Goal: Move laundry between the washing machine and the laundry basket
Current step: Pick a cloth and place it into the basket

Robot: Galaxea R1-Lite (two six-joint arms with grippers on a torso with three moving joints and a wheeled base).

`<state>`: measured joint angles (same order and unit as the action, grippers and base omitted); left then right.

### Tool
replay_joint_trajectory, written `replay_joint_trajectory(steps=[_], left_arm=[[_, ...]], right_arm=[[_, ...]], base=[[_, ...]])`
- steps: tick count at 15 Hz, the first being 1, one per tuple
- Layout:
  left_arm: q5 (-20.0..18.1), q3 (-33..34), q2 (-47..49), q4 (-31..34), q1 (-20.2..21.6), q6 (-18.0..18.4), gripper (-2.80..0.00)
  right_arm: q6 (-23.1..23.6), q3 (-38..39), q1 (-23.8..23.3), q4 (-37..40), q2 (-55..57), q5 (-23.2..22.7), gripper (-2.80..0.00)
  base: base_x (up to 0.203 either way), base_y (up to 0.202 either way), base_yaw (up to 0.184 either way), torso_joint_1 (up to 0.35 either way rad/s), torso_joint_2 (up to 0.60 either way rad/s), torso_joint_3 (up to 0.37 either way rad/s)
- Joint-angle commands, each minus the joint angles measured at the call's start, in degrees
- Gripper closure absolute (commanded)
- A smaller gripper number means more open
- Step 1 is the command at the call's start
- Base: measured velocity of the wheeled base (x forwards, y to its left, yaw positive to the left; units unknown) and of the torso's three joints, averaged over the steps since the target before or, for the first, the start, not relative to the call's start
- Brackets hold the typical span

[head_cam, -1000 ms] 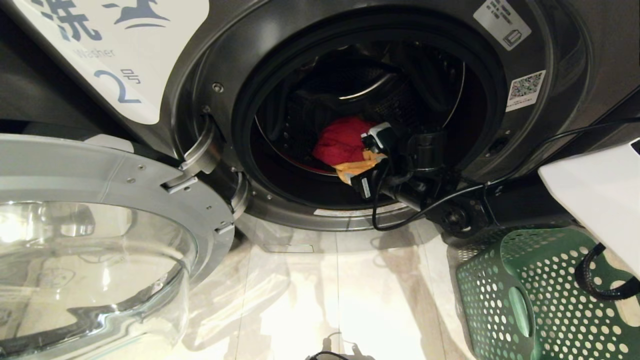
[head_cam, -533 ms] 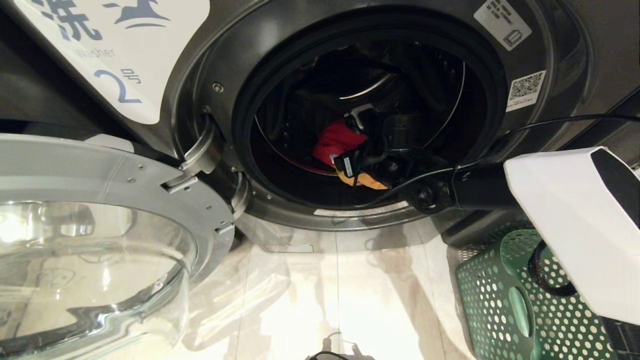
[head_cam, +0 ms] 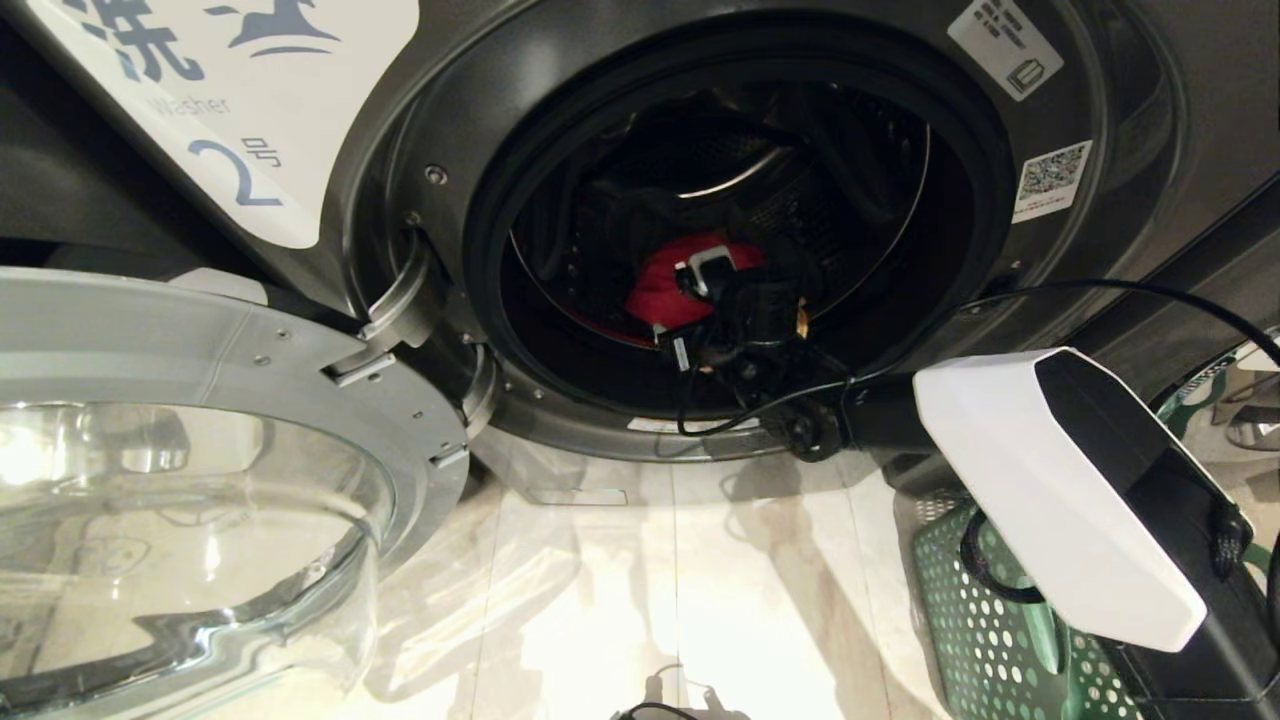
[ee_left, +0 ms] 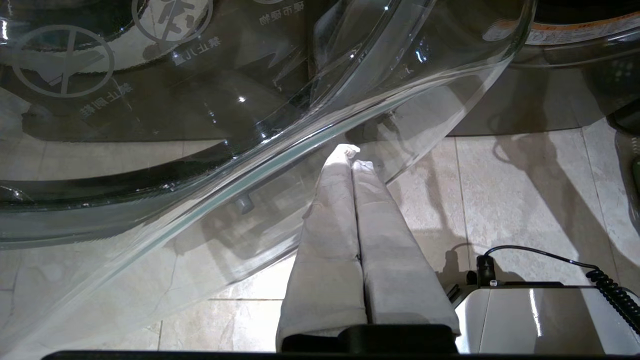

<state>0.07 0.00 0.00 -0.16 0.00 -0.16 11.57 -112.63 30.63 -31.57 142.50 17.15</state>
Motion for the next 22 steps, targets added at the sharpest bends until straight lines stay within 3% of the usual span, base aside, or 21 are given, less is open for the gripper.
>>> replay_joint_trajectory(steps=[1,12,13,22], left_arm=[[0.01,0.0,0.09,-0.02,0.0,-0.02,0.0],[0.01,0.0,0.09,-0.02,0.0,-0.02,0.0],[0.01,0.0,0.09,-0.02,0.0,-0.02,0.0],[0.01,0.0,0.09,-0.02,0.0,-0.02,0.0]], right_arm=[[0.05,-0.13,-0.8,-1.04,1.62,1.59,-2.8],[-0.06,0.13,-2.68,0.49,3.48,2.62,-2.8],[-0.22,0.13,-2.68,0.92,3.46,2.62,0.0],[-0.3,0.13,-2.68,0.98,2.67,2.54,0.0]], base=[[0.0,0.0,0.0,0.0,0.0,0.0],[0.0,0.0,0.0,0.0,0.0,0.0],[0.0,0.0,0.0,0.0,0.0,0.0],[0.0,0.0,0.0,0.0,0.0,0.0]])
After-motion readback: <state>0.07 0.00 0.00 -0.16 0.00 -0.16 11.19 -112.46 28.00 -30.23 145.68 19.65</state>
